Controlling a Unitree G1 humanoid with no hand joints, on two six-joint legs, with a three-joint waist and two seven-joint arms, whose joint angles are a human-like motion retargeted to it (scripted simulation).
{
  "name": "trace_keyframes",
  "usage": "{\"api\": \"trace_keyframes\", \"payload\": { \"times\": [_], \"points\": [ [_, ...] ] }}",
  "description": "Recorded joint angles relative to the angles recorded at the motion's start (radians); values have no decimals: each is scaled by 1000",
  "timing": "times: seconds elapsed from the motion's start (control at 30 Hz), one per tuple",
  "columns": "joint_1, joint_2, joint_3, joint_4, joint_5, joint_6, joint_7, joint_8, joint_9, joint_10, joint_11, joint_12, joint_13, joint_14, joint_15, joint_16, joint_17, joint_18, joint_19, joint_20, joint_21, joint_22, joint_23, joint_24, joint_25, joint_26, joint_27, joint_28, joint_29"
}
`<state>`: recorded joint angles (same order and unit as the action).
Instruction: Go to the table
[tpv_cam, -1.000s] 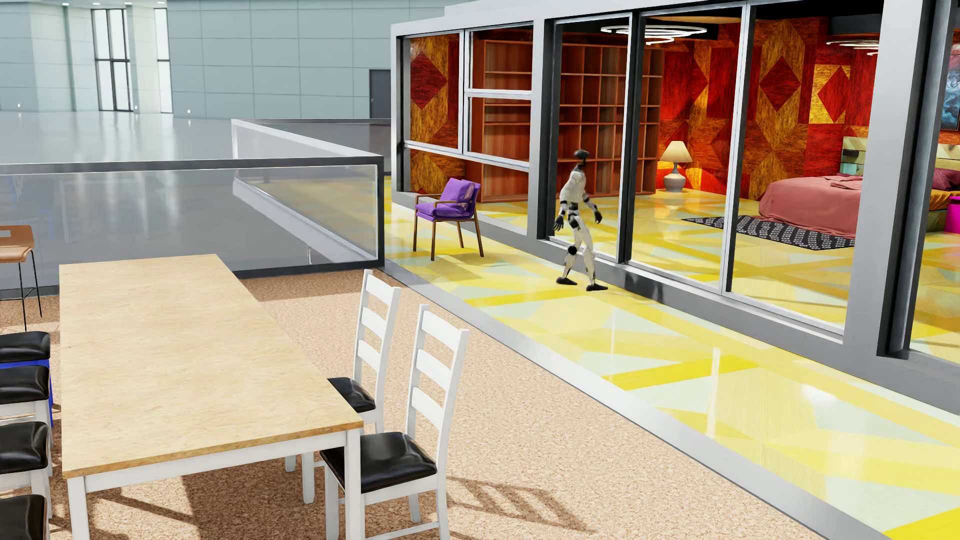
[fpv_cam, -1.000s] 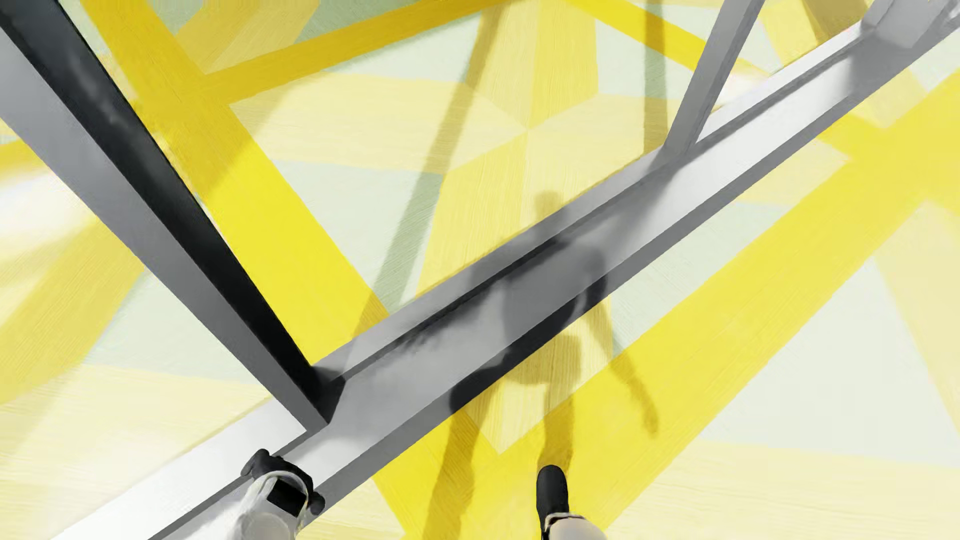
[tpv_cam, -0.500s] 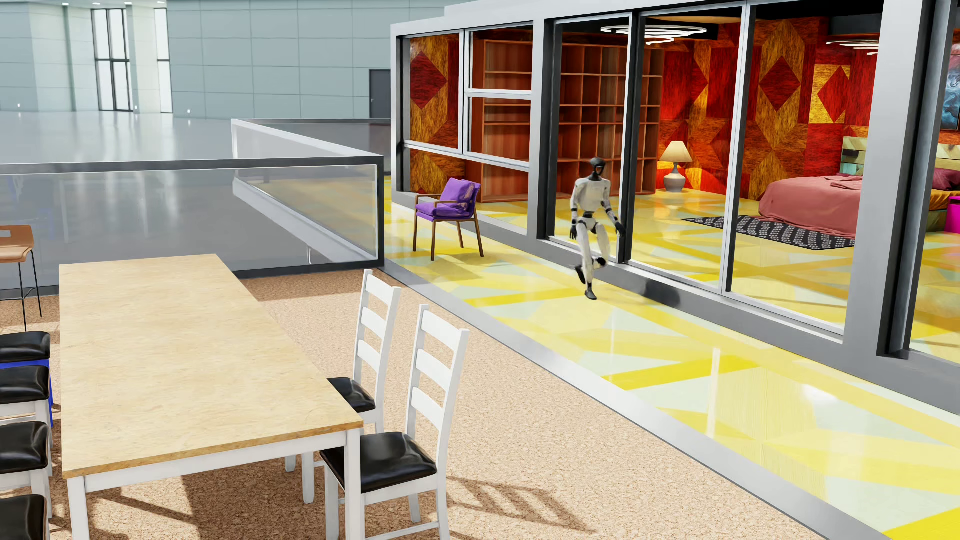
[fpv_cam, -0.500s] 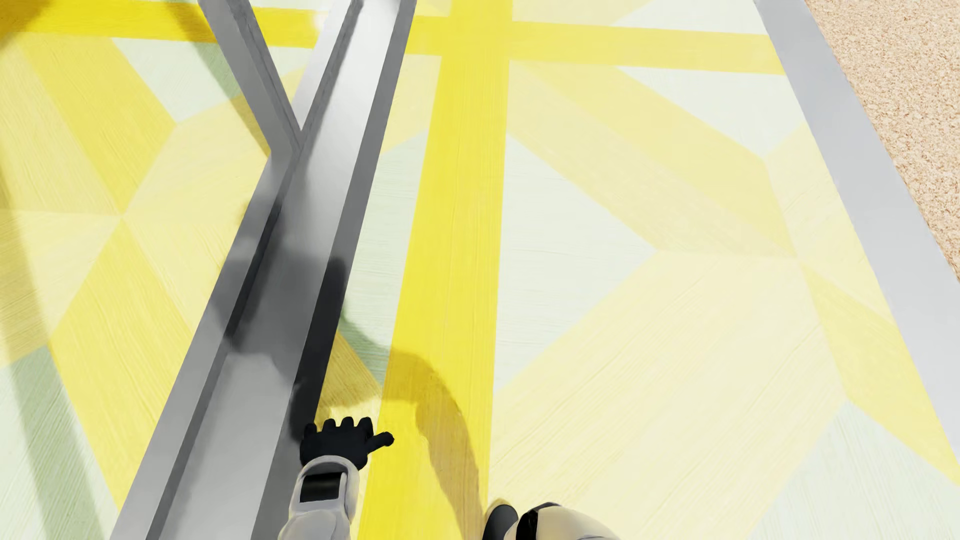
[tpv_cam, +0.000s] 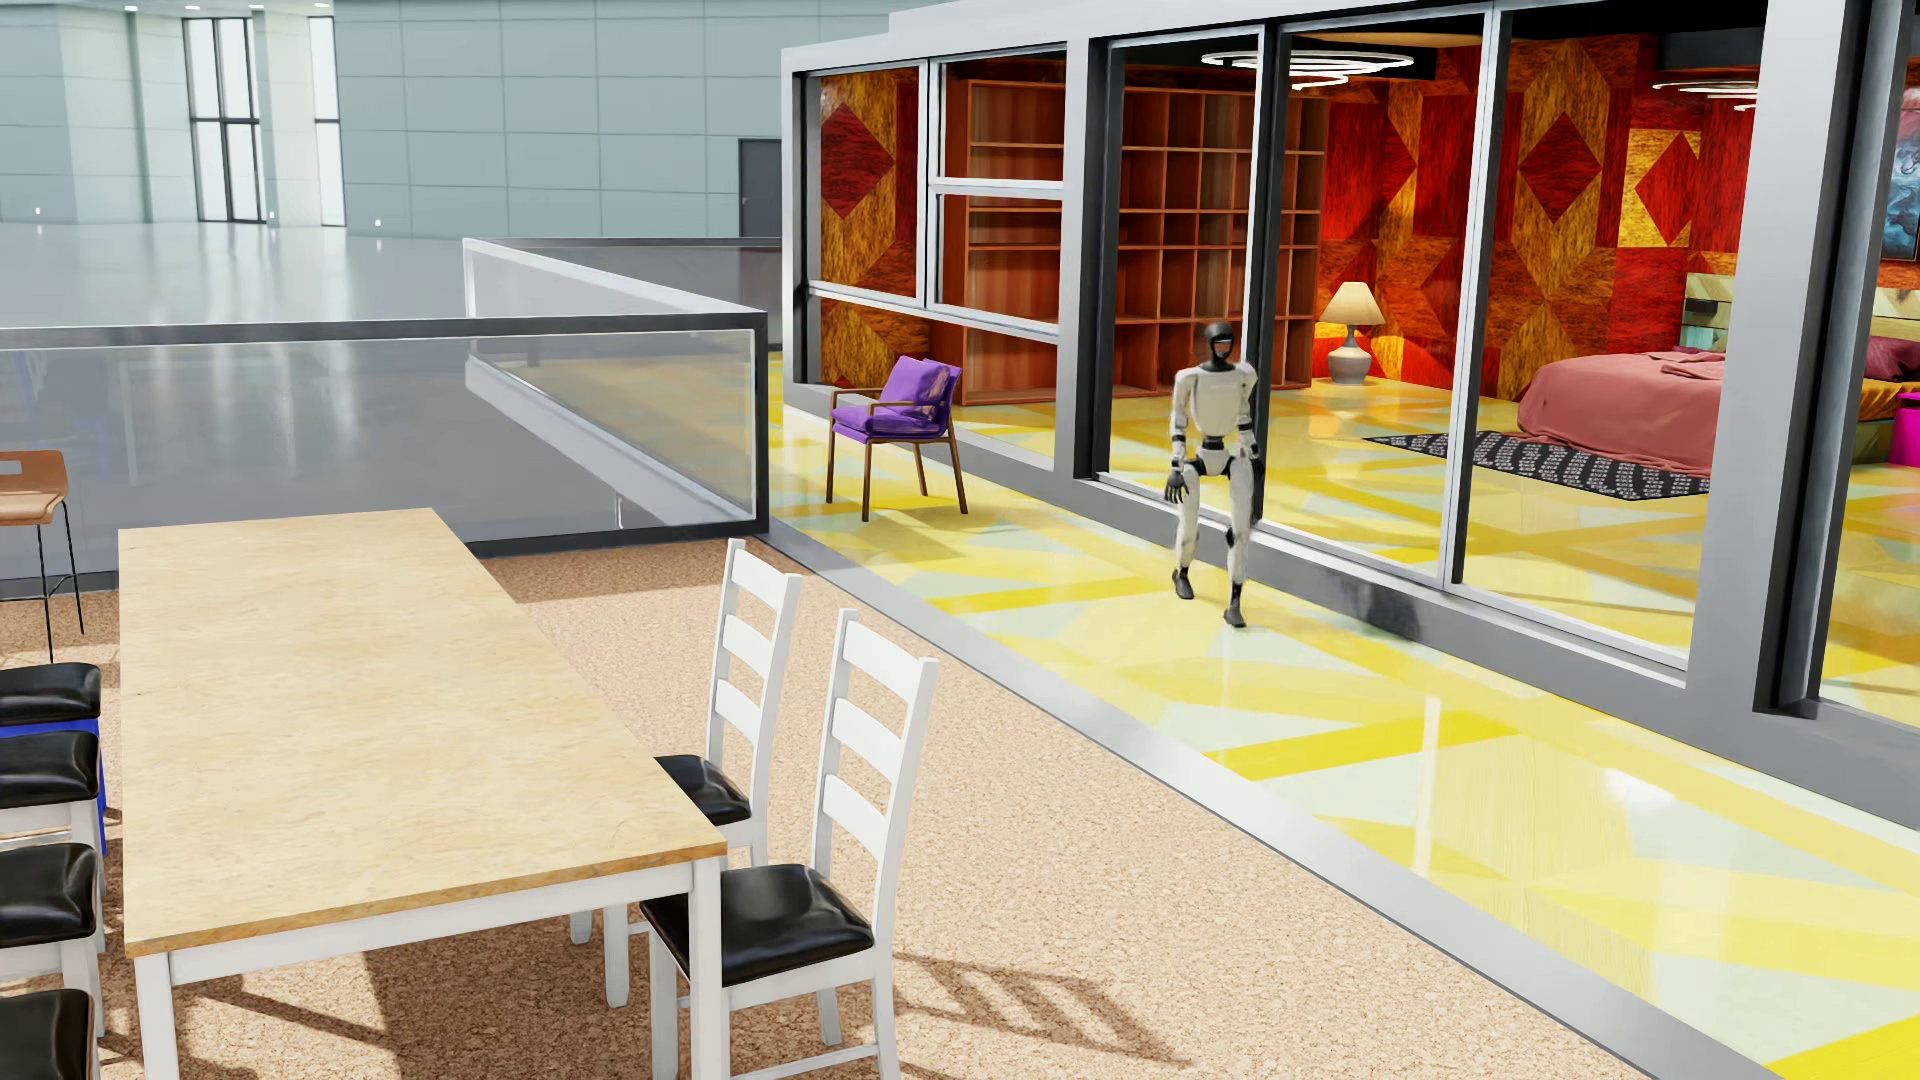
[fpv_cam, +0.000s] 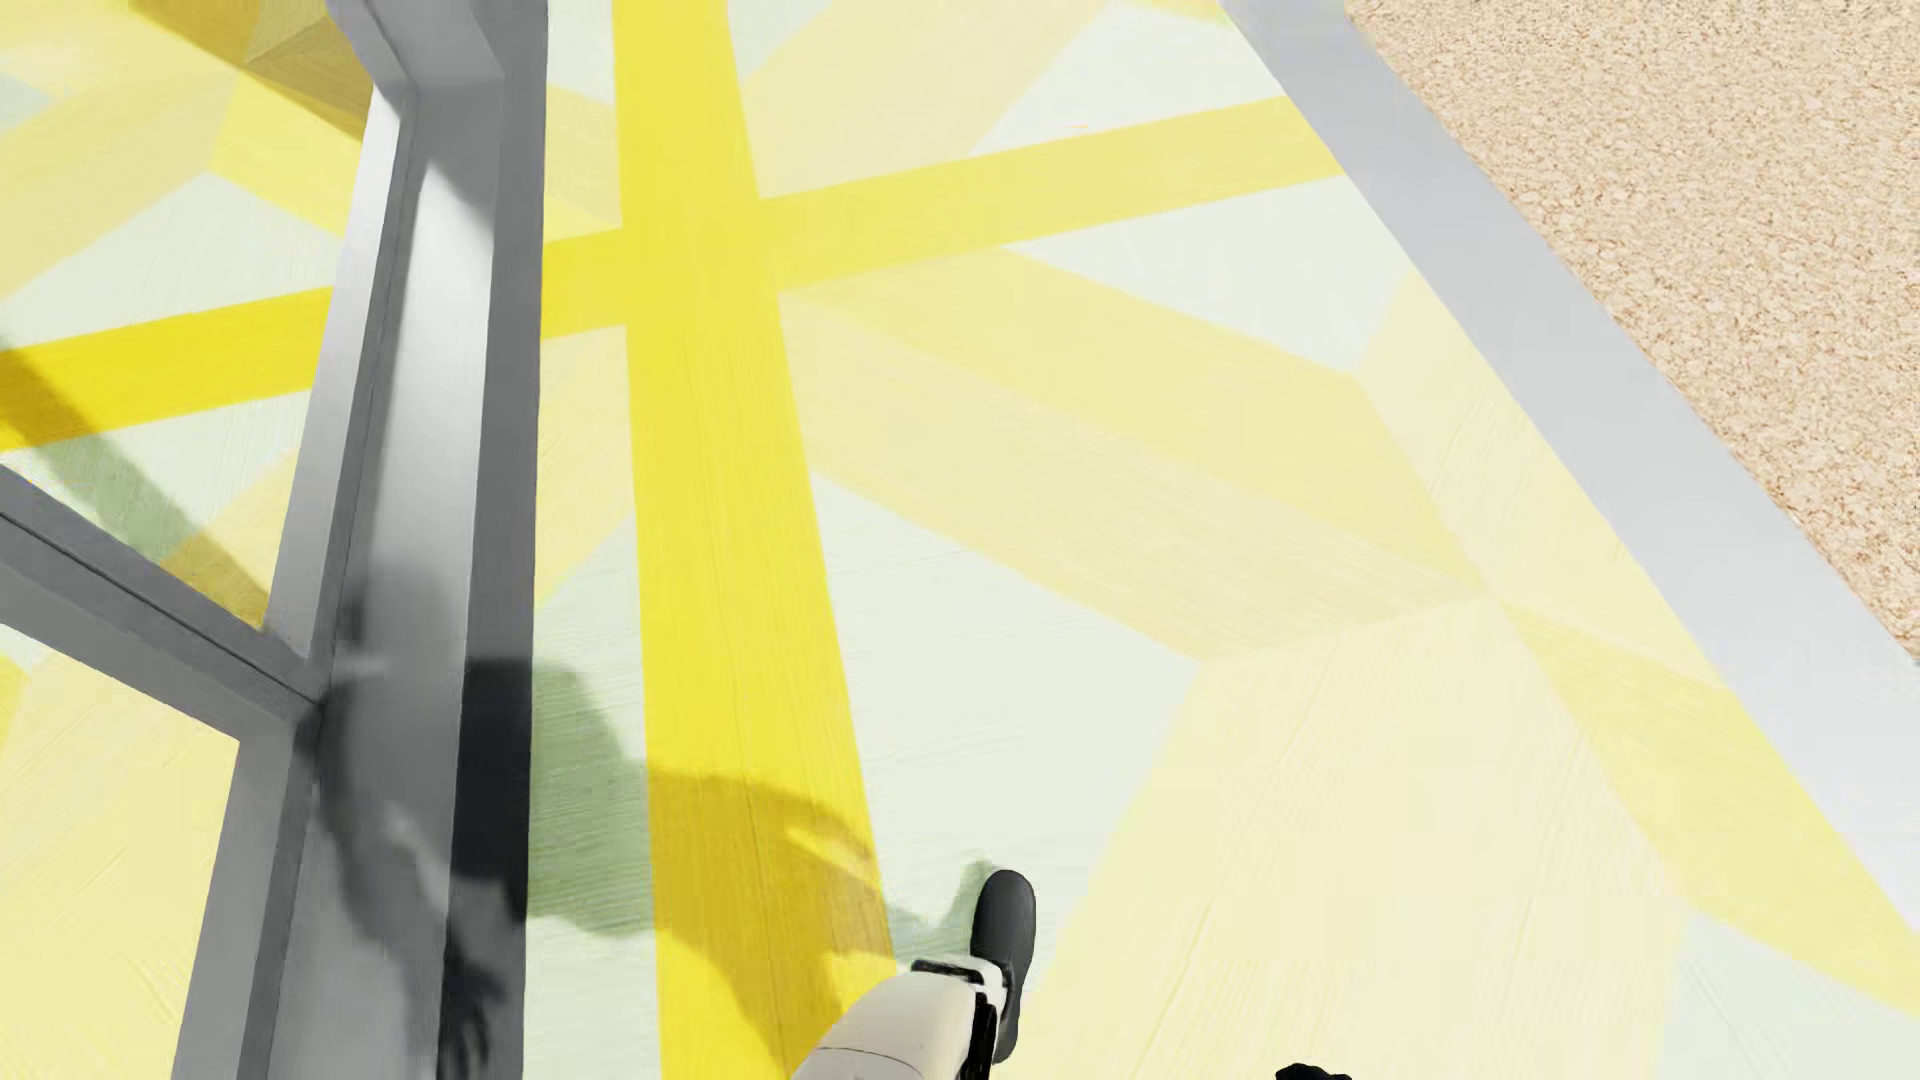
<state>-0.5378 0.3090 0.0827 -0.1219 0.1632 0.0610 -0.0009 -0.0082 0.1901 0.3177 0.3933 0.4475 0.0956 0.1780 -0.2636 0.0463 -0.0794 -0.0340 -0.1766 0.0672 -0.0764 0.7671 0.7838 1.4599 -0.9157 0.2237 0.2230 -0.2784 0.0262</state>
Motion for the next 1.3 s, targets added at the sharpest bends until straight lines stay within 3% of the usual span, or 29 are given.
{"api": "trace_keyframes", "payload": {
  "times": [0.03, 0.07, 0.1, 0.13, 0.17, 0.2, 0.23, 0.3, 0.33, 0.37, 0.43, 0.5, 0.53, 0.57, 0.63, 0.67, 0.73, 0.77, 0.83, 0.87, 0.93, 0.97, 1.0, 1.1, 1.13, 1.17, 1.2, 1.23, 1.3],
  "points": [
    [7, -16, 9, 15, -9, -16, 22, -4, 3, 78, 105, -8, -4, 13, 88, -27, 16, 54, 34, 69, 38, -36, 5, -41, -38, 30, -4, 68, 14],
    [12, -70, 14, 36, -26, -34, 50, -9, 6, 154, 266, -26, -8, -41, 185, -58, 37, 102, 126, 136, 64, -60, -1, -101, -71, 62, -2, 139, 12],
    [37, -150, 14, 58, -60, -54, 78, -30, 8, 194, 454, -61, -10, -99, 282, -81, 59, 119, 224, 185, 76, -61, -19, -161, -91, 92, -3, 189, 1],
    [81, -245, 10, 76, -120, -73, 105, -69, 8, 196, 627, -112, -7, -145, 350, -87, 78, 121, 244, 205, 78, -37, -54, -199, -88, 123, -18, 202, -12],
    [135, -341, -1, 88, -196, -93, 130, -112, 7, 179, 762, -176, 2, -179, 332, -69, 86, 118, 215, 183, 82, 7, -100, -195, -70, 144, -47, 176, -19],
    [193, -435, -18, 94, -264, -110, 150, -146, 4, 153, 854, -249, 16, -207, 278, -29, 82, 113, 177, 115, 91, 58, -152, -139, -43, 137, -88, 117, -17],
    [253, -520, -39, 95, -319, -125, 165, -173, 0, 122, 900, -322, 32, -230, 255, 24, 71, 109, 142, 20, 98, 97, -201, -47, -4, 95, -128, 60, -8],
    [372, -663, -82, 84, -373, -143, 187, -209, -12, 58, 855, -467, 62, -275, 246, 120, 29, 100, 111, -145, 109, 109, -289, 130, 66, -27, -175, 37, 12],
    [427, -719, -101, 76, -373, -148, 197, -221, -18, 29, 767, -539, 74, -298, 235, 153, 8, 95, 111, -183, 112, 95, -330, 175, 87, -57, -176, 62, 13],
    [480, -760, -116, 67, -361, -152, 208, -231, -25, 2, 636, -607, 80, -323, 231, 170, -11, 90, 113, -192, 110, 78, -358, 181, 99, -60, -167, 93, 8],
    [572, -784, -134, 45, -300, -159, 226, -225, -39, -36, 236, -726, 84, -378, 264, 174, -18, 80, 142, -145, 82, 38, -373, 93, 120, -31, -120, 157, -20],
    [665, -759, -135, 19, -231, -164, 240, -209, -49, -68, -194, -804, 88, -431, 275, 147, 13, 66, 194, -65, 25, -18, -322, -53, 153, 13, -43, 214, -67],
    [715, -766, -128, 6, -222, -166, 253, -268, -51, -75, -266, -820, 83, -458, 234, 133, 30, 55, 221, -27, -4, -53, -262, -132, 174, 27, 0, 242, -89],
    [764, -769, -120, -3, -227, -166, 270, -353, -53, -68, -248, -816, 70, -478, 220, 121, 42, 42, 202, 2, -20, -89, -180, -205, 187, 40, 44, 267, -94],
    [848, -755, -117, -1, -254, -152, 281, -432, -56, -14, -95, -769, 66, -456, 250, 96, 44, 10, 17, -7, -8, -143, -24, -299, 145, 37, 118, 298, -34],
    [874, -742, -122, 14, -277, -139, 261, -448, -59, 47, -5, -733, 90, -401, 258, 90, 46, -9, -56, -51, 4, -153, 17, -297, 101, 19, 128, 287, 9],
    [830, -708, -138, 84, -294, -106, 215, -471, -59, 316, 162, -635, 168, -234, 155, 98, 80, -71, -70, -118, -8, -153, 37, -234, 37, -50, 96, 214, 54],
    [756, -672, -144, 135, -276, -87, 192, -483, -57, 519, 195, -581, 205, -151, 97, 94, 114, -107, -66, -114, -50, -137, 33, -205, 46, -65, 79, 160, 53],
    [562, -578, -142, 198, -217, -48, 113, -489, -53, 870, 185, -475, 241, -56, 26, 58, 168, -96, -48, -51, -131, -65, 35, -185, 78, -16, 65, 79, 43],
    [464, -529, -136, 203, -184, -33, 76, -468, -52, 979, 162, -417, 235, -102, 4, 38, 173, -68, -36, -19, -132, -15, 45, -172, 55, 34, 65, 78, 40],
    [289, -428, -118, 221, -114, -17, 37, -380, -51, 1061, 97, -282, 184, -130, -24, 13, 153, -34, -13, -4, -75, 87, 62, -116, -41, 121, 47, 80, 52],
    [212, -384, -106, 245, -83, -14, 32, -320, -51, 1037, 70, -210, 146, -130, -39, 4, 142, -18, -3, -27, -52, 122, 59, -75, -73, 128, 24, 60, 59],
    [144, -347, -92, 282, -59, -12, 41, -256, -49, 971, 52, -140, 105, -142, -57, -7, 131, 5, 4, -62, -40, 138, 46, -33, -86, 104, -7, 36, 58],
    [43, -244, -45, 398, -14, -4, 184, -86, -37, 499, 6, 6, 3, -146, -108, -58, 113, 73, 28, -91, -15, 149, -36, 21, -26, -26, -97, -10, 5],
    [45, -205, -33, 382, -7, 0, 227, -52, -32, 256, -20, 22, -18, -122, -115, -81, 109, 49, 36, -68, -4, 148, -62, 20, 3, -43, -113, -46, -22],
    [48, -162, -24, 326, -5, 0, 210, -28, -26, 21, -51, 23, -34, -108, -117, -96, 105, -11, 41, -48, 8, 140, -83, 25, 28, -55, -119, -84, -42],
    [41, -116, -18, 259, -6, -1, 134, -13, -19, -142, -76, 12, -46, -126, -120, -102, 102, -92, 45, -30, 20, 124, -96, 34, 48, -69, -117, -109, -55],
    [27, -74, -16, 207, -10, -4, 64, -8, -12, -193, -84, -8, -55, -160, -124, -100, 100, -132, 47, -11, 32, 107, -97, 44, 63, -73, -109, -110, -65],
    [8, -6, -15, 178, -18, -10, 97, -16, -2, -43, -41, -72, -76, -127, -108, -84, 95, -42, 49, 16, 67, 75, -42, 80, 70, -51, -67, -51, -59]
  ]
}}
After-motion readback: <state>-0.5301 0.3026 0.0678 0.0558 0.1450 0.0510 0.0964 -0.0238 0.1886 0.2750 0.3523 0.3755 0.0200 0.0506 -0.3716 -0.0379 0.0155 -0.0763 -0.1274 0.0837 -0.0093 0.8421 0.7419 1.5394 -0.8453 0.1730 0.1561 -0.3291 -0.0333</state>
